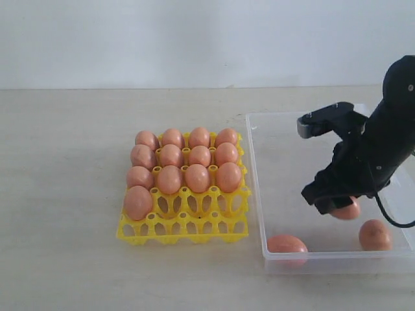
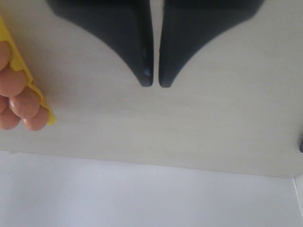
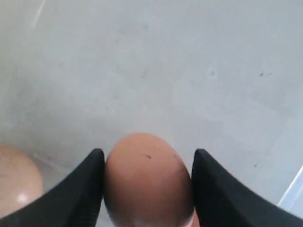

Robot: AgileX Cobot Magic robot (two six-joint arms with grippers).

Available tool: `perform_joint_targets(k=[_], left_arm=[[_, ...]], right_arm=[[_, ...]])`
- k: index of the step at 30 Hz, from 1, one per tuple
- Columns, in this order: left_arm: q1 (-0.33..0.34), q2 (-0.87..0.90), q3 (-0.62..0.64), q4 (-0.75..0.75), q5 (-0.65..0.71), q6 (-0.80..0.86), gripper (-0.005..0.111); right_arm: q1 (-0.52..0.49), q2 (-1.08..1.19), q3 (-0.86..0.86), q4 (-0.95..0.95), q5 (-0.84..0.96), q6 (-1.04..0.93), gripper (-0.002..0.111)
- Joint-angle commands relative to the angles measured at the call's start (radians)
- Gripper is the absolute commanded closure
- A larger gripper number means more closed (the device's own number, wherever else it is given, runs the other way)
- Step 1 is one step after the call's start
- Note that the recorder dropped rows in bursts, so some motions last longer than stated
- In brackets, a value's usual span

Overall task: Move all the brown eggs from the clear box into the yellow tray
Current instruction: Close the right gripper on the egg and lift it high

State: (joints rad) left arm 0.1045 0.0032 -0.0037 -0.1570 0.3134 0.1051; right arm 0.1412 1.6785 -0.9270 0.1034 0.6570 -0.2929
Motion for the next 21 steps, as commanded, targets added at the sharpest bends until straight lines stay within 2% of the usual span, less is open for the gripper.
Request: perform_joint_targets(k=[1,7,14,18,21], left_arm=[[0.001,-0.003,0.004,-0.001,0.000,0.004,0.103],[0.001,-0.003,0.004,-0.001,0.000,0.004,0.103],[0.001,-0.003,0.004,-0.001,0.000,0.004,0.103],[0.001,-0.003,0.004,-0.001,0.000,0.004,0.103],[0.001,-0.003,0.004,-0.001,0.000,0.004,0.103]], right_arm=[[-0.002,-0.052,-0.006,-0.001,-0.070,0.026,0.108],[-0.002,-0.083,-0.004,0.145,-0.282,-0.015,0.108],[-0.002,-0.090,-0.004,0.685,-0.620,-0.328,0.108],[-0.002,-0.090,-0.004,0.721,-0.870,-0.308,0.108],[-0.002,-0.090,-0.004,0.684,-1.142,-0.161,0.108]])
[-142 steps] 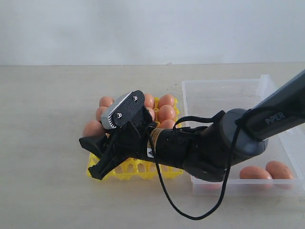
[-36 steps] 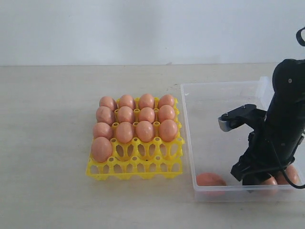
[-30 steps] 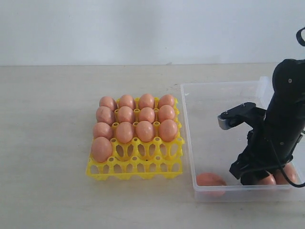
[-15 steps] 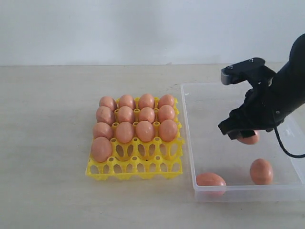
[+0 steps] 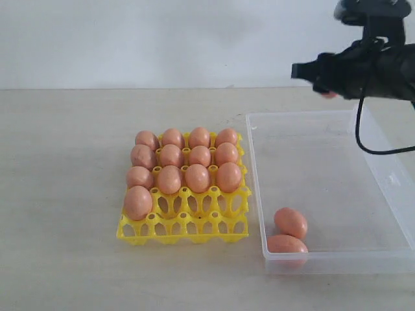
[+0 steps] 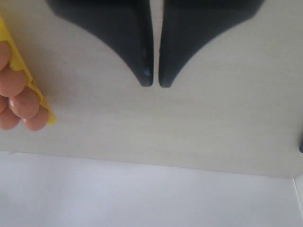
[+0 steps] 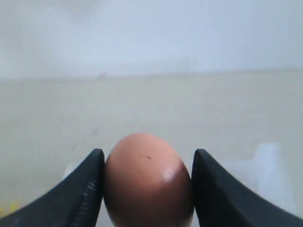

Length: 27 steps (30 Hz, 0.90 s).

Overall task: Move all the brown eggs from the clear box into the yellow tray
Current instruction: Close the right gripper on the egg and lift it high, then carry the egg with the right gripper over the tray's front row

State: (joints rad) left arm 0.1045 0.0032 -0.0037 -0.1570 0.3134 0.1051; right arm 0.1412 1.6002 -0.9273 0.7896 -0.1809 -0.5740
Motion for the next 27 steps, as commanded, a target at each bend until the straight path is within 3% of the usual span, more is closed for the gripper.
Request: perform_joint_targets(k=[1,4,12,17,22,27], left_arm=[[0.001,-0.003,0.004,-0.001,0.000,0.004,0.103],[0.001,-0.003,0.004,-0.001,0.000,0.004,0.103],[0.001,-0.003,0.004,-0.001,0.000,0.004,0.103],[0.001,-0.003,0.004,-0.001,0.000,0.004,0.103],[0.001,-0.003,0.004,-0.001,0.000,0.004,0.103],[0.001,-0.003,0.004,-0.001,0.000,0.004,0.103]], right_arm=[[-0.002,-0.011,-0.008,-0.022,-0.363,0.174,0.108],[-0.002,-0.011,-0.032,-0.232,-0.427,0.352,0.108],[-0.002,-0.009,-0.102,-1.298,-0.659,1.174,0.108],[-0.002,0.008,-0.093,-1.823,-0.730,1.595,0.108],[0.038,0.059,0.010,-1.896,-0.727,1.624,0.108],[0.181,0.121,0.097,-1.865,-0.719,1.521,0.109]])
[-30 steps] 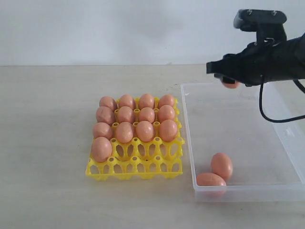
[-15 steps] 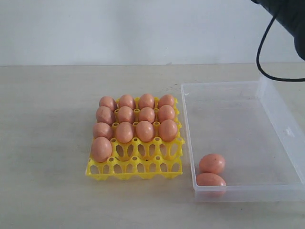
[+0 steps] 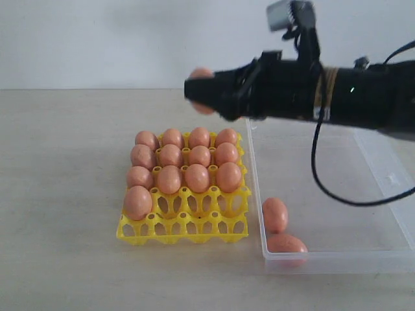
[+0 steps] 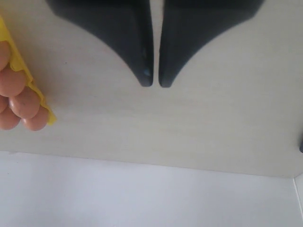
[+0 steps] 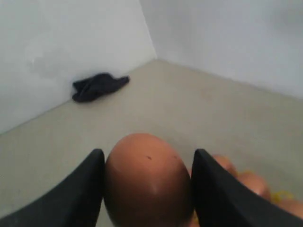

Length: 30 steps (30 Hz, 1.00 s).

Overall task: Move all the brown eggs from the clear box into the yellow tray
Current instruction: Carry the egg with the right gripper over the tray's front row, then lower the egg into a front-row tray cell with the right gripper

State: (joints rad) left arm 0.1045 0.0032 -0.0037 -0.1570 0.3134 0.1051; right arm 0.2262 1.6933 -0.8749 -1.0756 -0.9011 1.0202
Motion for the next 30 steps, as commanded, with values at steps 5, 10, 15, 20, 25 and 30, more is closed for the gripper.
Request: perform_joint_targets(k=[5,10,15,20,25,30], left_arm=[[0.001,-0.003,0.004,-0.001,0.000,0.004,0.103],[0.001,-0.003,0.004,-0.001,0.000,0.004,0.103],[0.001,-0.003,0.004,-0.001,0.000,0.004,0.103],[0.001,-0.003,0.004,-0.001,0.000,0.004,0.103],[0.001,-0.003,0.004,-0.001,0.000,0.004,0.103],[0.001,-0.003,0.004,-0.001,0.000,0.004,0.103]], right_arm=[[0.255,0.061,0.063,0.155,0.115,-0.305,0.109],[0.309,0.125,0.082,0.382,0.011,-0.445,0.109],[0.311,0.237,0.084,0.484,-0.118,-0.476,0.109],[0.311,0.298,0.084,0.561,-0.202,-0.505,0.109],[0.311,0.343,0.084,0.586,-0.264,-0.554,0.109],[0.311,0.344,0.084,0.589,-0.172,-0.583,0.109]])
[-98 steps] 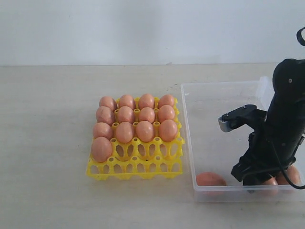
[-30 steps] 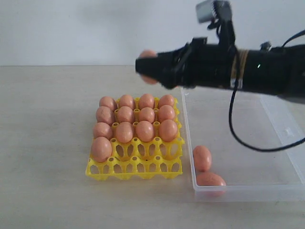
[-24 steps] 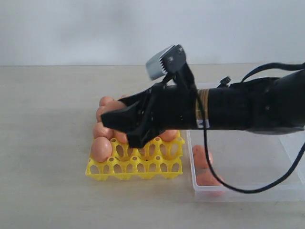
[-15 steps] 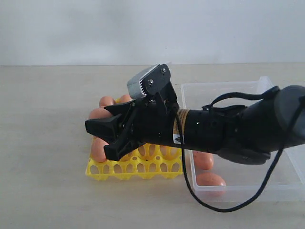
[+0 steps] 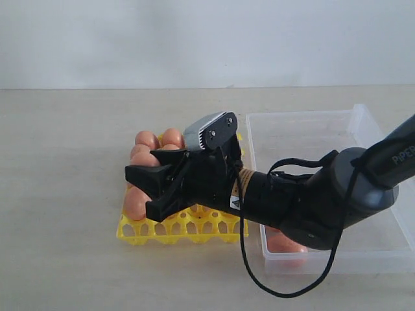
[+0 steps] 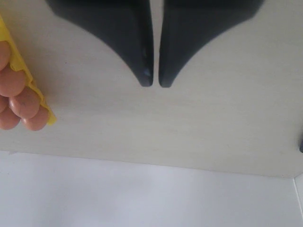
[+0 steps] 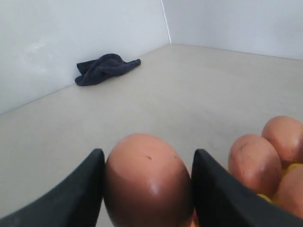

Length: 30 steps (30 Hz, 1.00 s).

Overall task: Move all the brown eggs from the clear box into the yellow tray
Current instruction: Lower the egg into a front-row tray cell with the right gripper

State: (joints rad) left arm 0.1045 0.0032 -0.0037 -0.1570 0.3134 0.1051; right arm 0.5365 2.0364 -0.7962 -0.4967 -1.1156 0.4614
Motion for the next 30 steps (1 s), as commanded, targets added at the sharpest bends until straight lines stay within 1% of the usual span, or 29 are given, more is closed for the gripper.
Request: perform_joint_targets(k=[1,6,8,21,26,30], left_arm=[[0.001,-0.003,0.004,-0.001,0.000,0.004,0.103],[0.001,-0.003,0.004,-0.001,0.000,0.004,0.103],[0.001,-0.003,0.004,-0.001,0.000,0.004,0.103],[0.001,-0.003,0.004,-0.001,0.000,0.004,0.103],[0.001,-0.003,0.004,-0.001,0.000,0.004,0.103],[0.001,-0.003,0.004,-0.001,0.000,0.004,0.103]], right_arm=[[0.001,0.001,0.006,0.010,0.060,-0.024,0.109],[0.001,0.001,0.006,0.005,0.226,-0.018,0.109],[0.001,0.001,0.006,-0.006,0.239,-0.018,0.109],[0.003,0.001,0.006,-0.013,0.216,-0.018,0.109],[0.003,-0.001,0.006,-0.035,0.114,-0.020,0.109],[0.003,-0.001,0.006,0.024,0.055,-0.025,0.109]])
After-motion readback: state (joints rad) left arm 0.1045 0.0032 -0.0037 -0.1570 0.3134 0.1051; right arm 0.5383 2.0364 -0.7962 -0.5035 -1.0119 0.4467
